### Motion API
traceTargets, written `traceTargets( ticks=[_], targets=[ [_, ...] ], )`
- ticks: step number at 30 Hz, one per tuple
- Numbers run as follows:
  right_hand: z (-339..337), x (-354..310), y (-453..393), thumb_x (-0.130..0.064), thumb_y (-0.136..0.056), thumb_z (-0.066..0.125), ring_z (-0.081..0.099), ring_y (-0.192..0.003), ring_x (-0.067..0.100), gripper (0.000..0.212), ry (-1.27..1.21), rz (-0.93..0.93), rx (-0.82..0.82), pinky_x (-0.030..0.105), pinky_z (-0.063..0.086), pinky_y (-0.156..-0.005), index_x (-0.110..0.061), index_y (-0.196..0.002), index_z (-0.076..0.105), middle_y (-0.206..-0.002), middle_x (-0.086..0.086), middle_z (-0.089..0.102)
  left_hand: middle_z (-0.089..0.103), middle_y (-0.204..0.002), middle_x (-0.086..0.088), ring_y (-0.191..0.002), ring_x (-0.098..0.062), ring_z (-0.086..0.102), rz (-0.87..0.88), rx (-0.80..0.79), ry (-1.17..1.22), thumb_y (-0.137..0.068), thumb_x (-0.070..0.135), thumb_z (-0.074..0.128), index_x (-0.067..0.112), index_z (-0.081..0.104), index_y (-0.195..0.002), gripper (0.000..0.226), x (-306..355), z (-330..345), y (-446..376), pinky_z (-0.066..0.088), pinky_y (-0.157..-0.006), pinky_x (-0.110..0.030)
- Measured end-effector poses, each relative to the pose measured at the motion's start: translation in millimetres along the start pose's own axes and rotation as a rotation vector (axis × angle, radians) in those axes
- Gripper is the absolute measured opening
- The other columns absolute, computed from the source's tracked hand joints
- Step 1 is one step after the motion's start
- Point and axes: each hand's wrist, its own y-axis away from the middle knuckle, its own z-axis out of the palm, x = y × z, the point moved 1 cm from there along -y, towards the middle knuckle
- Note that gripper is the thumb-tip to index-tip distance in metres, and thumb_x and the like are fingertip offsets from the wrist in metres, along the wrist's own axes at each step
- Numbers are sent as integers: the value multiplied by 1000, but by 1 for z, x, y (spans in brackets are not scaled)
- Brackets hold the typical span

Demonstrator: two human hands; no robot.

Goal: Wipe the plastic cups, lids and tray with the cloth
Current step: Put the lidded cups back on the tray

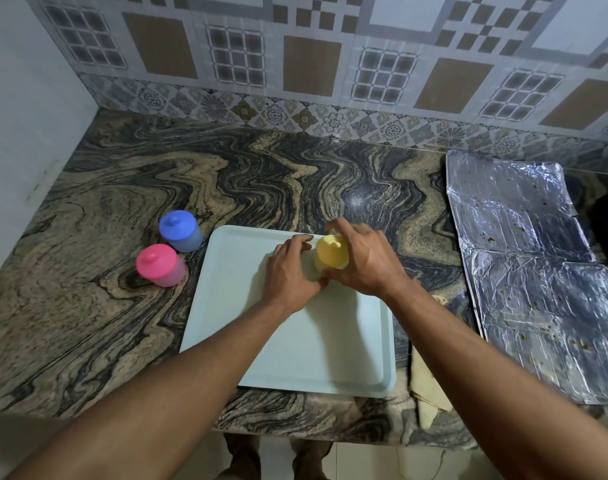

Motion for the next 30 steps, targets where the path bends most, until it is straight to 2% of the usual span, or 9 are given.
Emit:
traceTargets(
  ticks=[3, 7, 10, 13, 16, 20, 23, 25, 30],
  targets=[
    [-3, -11, -4, -58, -79, 81, 53, -124, 27, 77, -37, -20, 83, 47, 41, -102, -26, -143, 50, -134, 3, 61, 64, -121, 5, -117, -23, 60, 65, 50, -20, -70, 34, 84, 25, 56, -128, 65, -5, -22, 10, 47, -100, -47],
    [0, -59, -29, -57, -88, 65, 54, -112, 29, 57, -84, -117, 205, 47, 45, -95, -22, -132, 60, -119, 4, 62, 62, -112, 6, -104, -23, 65, 140, 236, -53, -77, 34, 73, 26, 63, -117, 42, -21, -79, 32, 53, -91, -49],
    [12, -101, -53, -50, -90, 65, 56, -116, 31, 53, -130, -165, 192, 50, 47, -96, -20, -134, 60, -124, 6, 64, 63, -108, 3, -99, -27, 65, 142, 407, -142, -79, 27, 75, 23, 67, -112, 34, -42, -124, 49, 53, -89, -50],
    [30, -147, -77, -42, -88, 72, 56, -121, 34, 56, -151, -219, 116, 48, 49, -96, -17, -137, 57, -131, 10, 63, 59, -109, -3, -101, -32, 61, 25, 523, -286, -73, 29, 83, 21, 68, -111, 41, -71, -164, 62, 51, -89, -46],
    [50, -181, -98, -29, -83, 76, 57, -118, 41, 60, -192, -251, 34, 47, 48, -93, -14, -138, 58, -129, 15, 62, 55, -113, -8, -103, -37, 61, -93, 481, -347, -65, 37, 88, 19, 67, -118, 59, -103, -187, 62, 53, -82, -47],
    [74, -207, -123, -29, -82, 83, 53, -125, 43, 75, -186, -281, -65, 46, 45, -102, -12, -148, 52, -137, 20, 58, 55, -124, -10, -111, -38, 62, -160, 356, -310, -62, 46, 91, 21, 65, -132, 79, -130, -201, 57, 55, -90, -47],
    [85, -212, -133, -32, -85, 83, 54, -125, 44, 73, -198, -270, -92, 44, 44, -102, -11, -148, 53, -136, 21, 59, 59, -124, -9, -109, -40, 65, -158, 300, -257, -62, 60, 72, 25, 63, -132, 80, -133, -199, 53, 57, -87, -50],
    [86, -213, -136, -32, -87, 81, 57, -123, 43, 69, -213, -253, -103, 44, 48, -97, -13, -148, 53, -134, 20, 59, 63, -121, -9, -108, -41, 66, -160, 279, -231, -62, 63, 65, 27, 61, -131, 78, -135, -198, 51, 58, -84, -52],
    [75, -204, -120, -33, -86, 82, 63, -111, 43, 62, -303, -209, -4, 48, 56, -85, -17, -141, 58, -131, 14, 58, 67, -118, -6, -107, -38, 67, -144, 301, -185, -65, 50, 79, 29, 61, -127, 68, -132, -203, 48, 57, -82, -46]
  ],
)
